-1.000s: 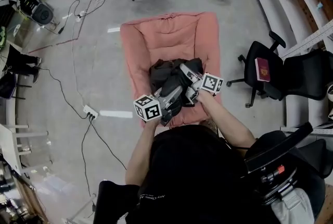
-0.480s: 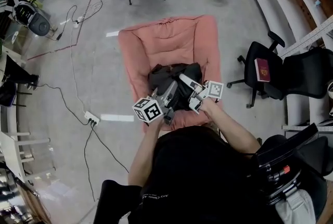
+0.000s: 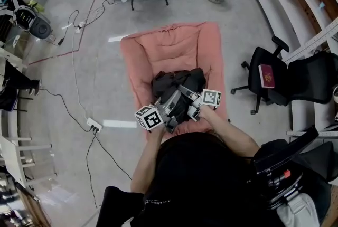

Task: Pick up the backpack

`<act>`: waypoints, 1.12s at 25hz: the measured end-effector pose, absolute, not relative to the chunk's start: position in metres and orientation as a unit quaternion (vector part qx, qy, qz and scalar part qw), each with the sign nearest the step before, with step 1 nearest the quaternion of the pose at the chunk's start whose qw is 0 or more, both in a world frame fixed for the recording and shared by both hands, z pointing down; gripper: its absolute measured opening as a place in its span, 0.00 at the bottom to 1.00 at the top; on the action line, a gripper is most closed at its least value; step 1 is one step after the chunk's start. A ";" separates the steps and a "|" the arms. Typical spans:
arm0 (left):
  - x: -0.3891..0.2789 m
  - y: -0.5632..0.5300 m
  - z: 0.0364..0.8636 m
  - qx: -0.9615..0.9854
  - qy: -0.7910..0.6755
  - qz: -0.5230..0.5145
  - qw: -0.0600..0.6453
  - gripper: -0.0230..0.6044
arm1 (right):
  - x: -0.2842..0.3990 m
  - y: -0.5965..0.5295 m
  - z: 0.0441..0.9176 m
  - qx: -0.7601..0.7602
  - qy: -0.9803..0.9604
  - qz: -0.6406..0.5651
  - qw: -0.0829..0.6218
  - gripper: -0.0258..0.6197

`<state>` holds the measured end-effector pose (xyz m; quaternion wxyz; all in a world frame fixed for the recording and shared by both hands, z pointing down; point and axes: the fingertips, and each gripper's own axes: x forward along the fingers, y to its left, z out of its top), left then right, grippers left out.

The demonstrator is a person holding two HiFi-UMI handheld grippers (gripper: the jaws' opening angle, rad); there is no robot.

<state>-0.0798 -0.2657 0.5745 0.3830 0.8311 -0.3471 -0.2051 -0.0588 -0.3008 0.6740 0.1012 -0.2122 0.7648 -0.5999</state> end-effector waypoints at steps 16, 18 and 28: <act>-0.102 -0.273 0.574 0.824 -0.440 -0.174 0.313 0.10 | -0.035 -0.287 0.585 -0.140 0.848 -0.484 0.165 0.11; -0.096 -0.274 0.576 0.828 -0.446 -0.156 0.304 0.10 | -0.036 -0.284 0.593 -0.163 0.859 -0.463 0.146 0.10; -0.079 -0.258 0.579 0.858 -0.446 -0.066 0.245 0.10 | -0.040 -0.273 0.587 -0.196 0.889 -0.404 0.089 0.10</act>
